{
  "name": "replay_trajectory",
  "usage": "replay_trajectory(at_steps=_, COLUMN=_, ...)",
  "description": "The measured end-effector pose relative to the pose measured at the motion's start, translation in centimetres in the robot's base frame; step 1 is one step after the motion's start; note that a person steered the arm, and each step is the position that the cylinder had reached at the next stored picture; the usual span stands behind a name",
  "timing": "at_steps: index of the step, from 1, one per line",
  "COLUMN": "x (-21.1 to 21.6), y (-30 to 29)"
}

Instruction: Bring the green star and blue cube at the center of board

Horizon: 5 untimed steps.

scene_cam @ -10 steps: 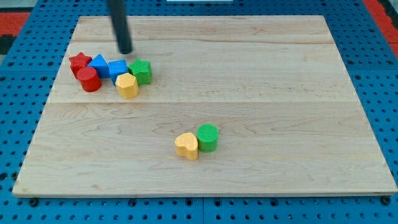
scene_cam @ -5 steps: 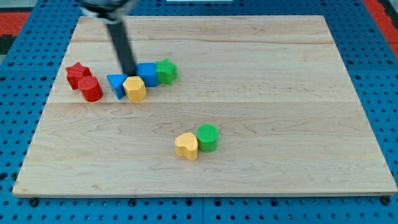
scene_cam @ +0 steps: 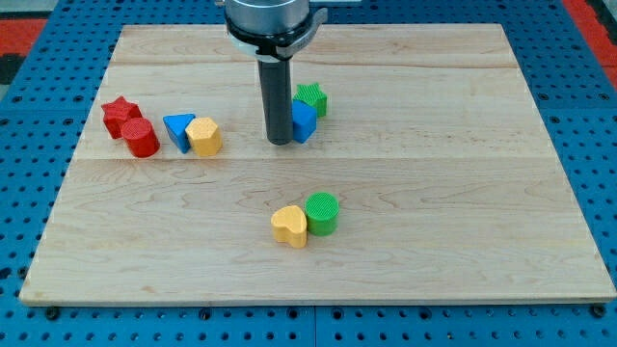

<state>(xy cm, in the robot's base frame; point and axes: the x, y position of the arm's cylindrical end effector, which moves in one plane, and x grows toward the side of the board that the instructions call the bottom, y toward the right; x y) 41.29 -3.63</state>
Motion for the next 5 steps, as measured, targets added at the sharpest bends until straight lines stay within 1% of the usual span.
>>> replay_trajectory(at_steps=5, x=0.19, y=0.69)
